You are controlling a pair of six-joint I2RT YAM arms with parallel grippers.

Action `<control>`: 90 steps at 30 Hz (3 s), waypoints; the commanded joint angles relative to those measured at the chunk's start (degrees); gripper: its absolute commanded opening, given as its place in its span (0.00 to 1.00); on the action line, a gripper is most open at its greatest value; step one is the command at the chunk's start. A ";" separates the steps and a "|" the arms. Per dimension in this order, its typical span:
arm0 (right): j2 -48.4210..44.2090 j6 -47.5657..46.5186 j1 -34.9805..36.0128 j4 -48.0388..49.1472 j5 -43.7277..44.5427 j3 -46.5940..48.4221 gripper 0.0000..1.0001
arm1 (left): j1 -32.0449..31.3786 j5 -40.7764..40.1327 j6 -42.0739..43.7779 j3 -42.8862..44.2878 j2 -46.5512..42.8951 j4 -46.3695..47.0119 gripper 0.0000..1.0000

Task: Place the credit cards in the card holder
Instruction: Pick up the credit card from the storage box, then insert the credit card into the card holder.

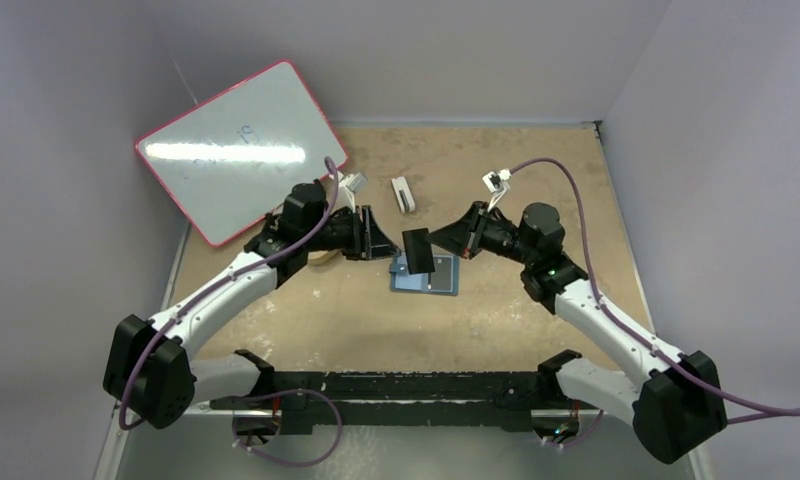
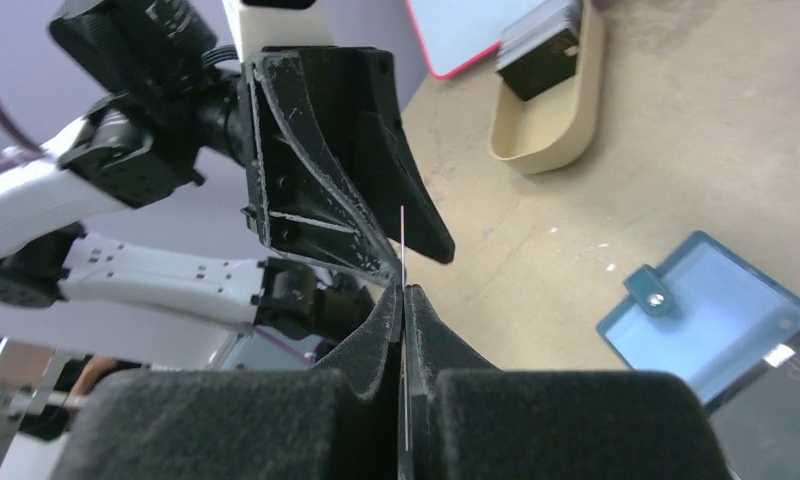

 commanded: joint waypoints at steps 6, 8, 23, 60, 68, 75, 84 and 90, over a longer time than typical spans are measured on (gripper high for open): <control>4.16 -4.53 -0.79 -5.88 15.06 -0.83 0.00 | -0.38 -25.04 10.02 4.43 6.42 -14.92 0.37; 5.76 -4.50 -0.89 -5.49 16.98 -1.23 0.00 | -0.44 -27.72 8.70 3.36 7.90 -12.56 0.36; 18.92 -3.76 -1.83 3.14 26.21 -5.92 0.00 | -5.39 -30.55 1.39 -1.75 21.79 2.91 0.25; 38.65 4.36 -4.85 26.45 12.82 -11.46 0.00 | -8.43 -27.58 -2.04 -6.14 25.85 9.17 0.04; 40.12 4.99 -4.83 29.60 13.83 -12.07 0.00 | -9.23 -27.70 -3.30 -6.33 26.23 11.17 0.04; 43.09 6.76 -4.66 34.48 11.61 -12.14 0.00 | -9.77 -27.75 -3.75 -6.22 26.50 12.46 0.04; 43.65 -0.93 -3.11 20.03 10.50 -7.15 0.00 | -9.90 -29.24 -0.84 -4.17 28.09 8.64 0.04; 44.35 -3.81 -2.17 13.74 10.20 -4.22 0.00 | -9.93 -29.88 1.22 -1.51 28.76 5.79 0.04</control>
